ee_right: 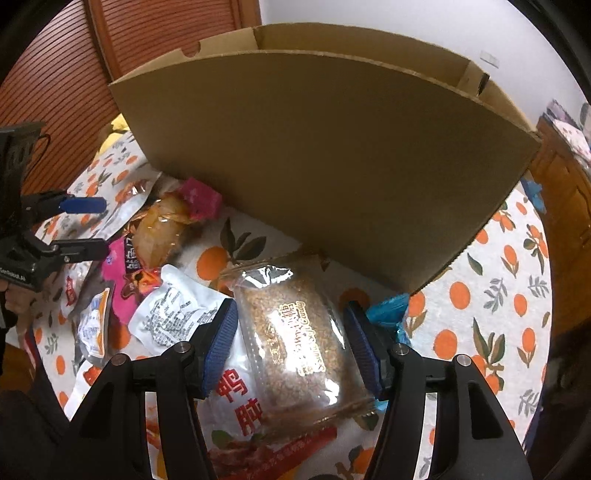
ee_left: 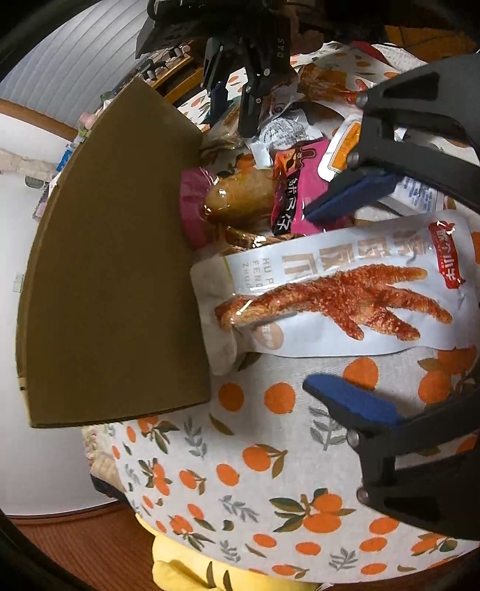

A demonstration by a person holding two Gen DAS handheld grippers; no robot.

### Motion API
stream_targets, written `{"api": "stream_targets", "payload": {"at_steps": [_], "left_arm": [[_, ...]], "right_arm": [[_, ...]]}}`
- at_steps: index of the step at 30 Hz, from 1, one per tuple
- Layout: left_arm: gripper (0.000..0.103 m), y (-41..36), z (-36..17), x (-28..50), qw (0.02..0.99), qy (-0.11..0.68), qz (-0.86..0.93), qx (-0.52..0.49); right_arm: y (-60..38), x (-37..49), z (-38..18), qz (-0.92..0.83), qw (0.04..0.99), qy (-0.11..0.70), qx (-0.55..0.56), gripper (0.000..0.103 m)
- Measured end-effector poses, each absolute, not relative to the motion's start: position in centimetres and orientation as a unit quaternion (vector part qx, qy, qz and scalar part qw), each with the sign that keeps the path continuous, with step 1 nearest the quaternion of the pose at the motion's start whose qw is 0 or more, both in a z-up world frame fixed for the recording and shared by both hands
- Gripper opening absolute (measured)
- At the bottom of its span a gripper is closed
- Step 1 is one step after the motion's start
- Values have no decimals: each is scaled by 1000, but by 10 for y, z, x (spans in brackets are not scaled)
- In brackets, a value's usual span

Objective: Organize snacks
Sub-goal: 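Grasp the chicken-feet pouch with left tool while right tool grasps the sesame bar, then carry both snacks over the box and open both tools to drop them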

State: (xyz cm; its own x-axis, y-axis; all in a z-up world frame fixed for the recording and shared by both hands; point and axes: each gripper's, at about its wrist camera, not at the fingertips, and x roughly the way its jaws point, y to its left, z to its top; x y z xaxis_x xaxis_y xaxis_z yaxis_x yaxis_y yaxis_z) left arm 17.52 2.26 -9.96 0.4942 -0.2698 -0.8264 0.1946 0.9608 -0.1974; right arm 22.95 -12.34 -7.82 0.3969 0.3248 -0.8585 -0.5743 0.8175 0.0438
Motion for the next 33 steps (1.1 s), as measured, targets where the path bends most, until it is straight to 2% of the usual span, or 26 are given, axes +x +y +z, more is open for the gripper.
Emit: {"api": "stream_targets", "payload": {"at_steps": [4,6,10,16,33], "left_arm": [[66,25,-99,171,866,480,-136,-35],[65,26,-99,168,867,478,-139,-34],[61,31,-95,161,872,470,-135,-25],[55,41,-92,149,879,458,-128,-24],[55,55,-61,117,905,409,-114,-35]], "right_arm": [[-126,231,-81,272,824,481,-127,60],[-126,229,-81,272,824,480,-130,58],[-127,226,-79,275,825,476,-130,47],[-124,216,-76,274,832,463,-137,44],[-121,181,-42,272,859,408,-147,44]]}}
